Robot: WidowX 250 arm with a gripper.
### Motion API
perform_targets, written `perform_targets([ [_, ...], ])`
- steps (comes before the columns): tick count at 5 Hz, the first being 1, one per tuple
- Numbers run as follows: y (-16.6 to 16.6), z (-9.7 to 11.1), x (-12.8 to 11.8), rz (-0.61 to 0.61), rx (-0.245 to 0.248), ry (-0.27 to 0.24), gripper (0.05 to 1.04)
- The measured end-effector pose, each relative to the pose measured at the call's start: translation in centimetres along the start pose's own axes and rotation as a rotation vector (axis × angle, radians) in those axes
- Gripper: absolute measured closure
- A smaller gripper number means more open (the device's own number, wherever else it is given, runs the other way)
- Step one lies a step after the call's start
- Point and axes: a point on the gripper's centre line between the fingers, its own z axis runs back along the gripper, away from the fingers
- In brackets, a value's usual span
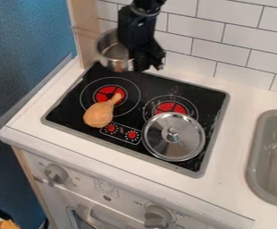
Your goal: Move the pot to the upper right of the burner
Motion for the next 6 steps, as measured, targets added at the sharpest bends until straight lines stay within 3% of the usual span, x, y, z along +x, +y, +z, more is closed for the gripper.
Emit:
perform_targets([
  [1, 3.4, 1.2, -2.3, -0.116, 0.015, 0.049, 1.01],
  [2, 6.1, 1.2, -3.9, -0.12, 0.033, 0.06, 1.01],
  [4, 10.3, -1.9, -6.2, -0.126, 0.083, 0.028, 1.01],
  [6, 12.2, -4.6, -7.3, -0.163, 0.086, -0.035, 1.01],
])
